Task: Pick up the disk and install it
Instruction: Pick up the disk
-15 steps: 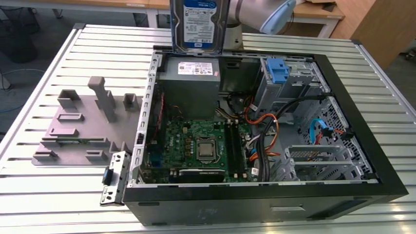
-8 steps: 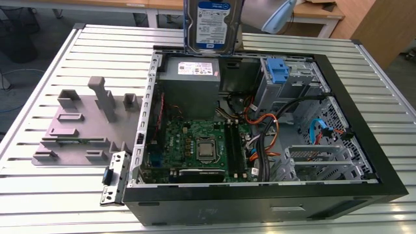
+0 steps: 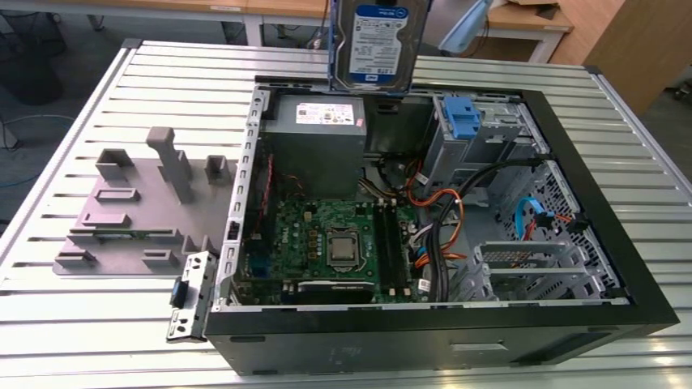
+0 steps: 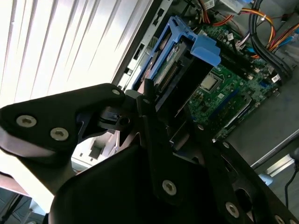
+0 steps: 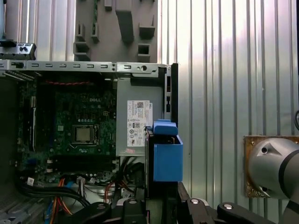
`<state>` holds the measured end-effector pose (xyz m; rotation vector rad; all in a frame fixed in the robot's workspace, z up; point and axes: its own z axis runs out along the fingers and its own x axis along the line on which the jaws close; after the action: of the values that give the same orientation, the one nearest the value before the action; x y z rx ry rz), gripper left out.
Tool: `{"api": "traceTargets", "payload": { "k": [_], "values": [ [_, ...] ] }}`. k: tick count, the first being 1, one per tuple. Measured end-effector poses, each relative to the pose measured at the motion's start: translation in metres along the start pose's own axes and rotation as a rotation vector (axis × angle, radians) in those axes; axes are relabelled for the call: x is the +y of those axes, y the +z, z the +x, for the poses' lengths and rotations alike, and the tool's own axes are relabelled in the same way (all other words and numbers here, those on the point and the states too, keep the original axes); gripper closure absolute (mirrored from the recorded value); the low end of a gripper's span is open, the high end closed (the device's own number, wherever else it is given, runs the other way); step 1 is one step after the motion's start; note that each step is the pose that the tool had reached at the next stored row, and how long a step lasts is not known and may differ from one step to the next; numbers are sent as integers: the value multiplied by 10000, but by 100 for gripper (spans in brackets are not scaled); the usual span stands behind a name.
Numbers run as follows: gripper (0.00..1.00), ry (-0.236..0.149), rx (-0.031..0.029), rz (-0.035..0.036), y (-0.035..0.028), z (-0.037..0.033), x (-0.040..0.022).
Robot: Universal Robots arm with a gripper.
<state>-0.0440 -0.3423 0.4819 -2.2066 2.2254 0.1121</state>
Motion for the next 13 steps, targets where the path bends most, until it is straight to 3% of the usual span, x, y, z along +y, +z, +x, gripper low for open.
{"api": "traceTargets", "payload": {
  "k": [6, 13],
  "values": [
    [65, -1, 0, 0, -3, -1, -175],
    [65, -1, 1, 0, -3, -2, -190]
  ]
}}
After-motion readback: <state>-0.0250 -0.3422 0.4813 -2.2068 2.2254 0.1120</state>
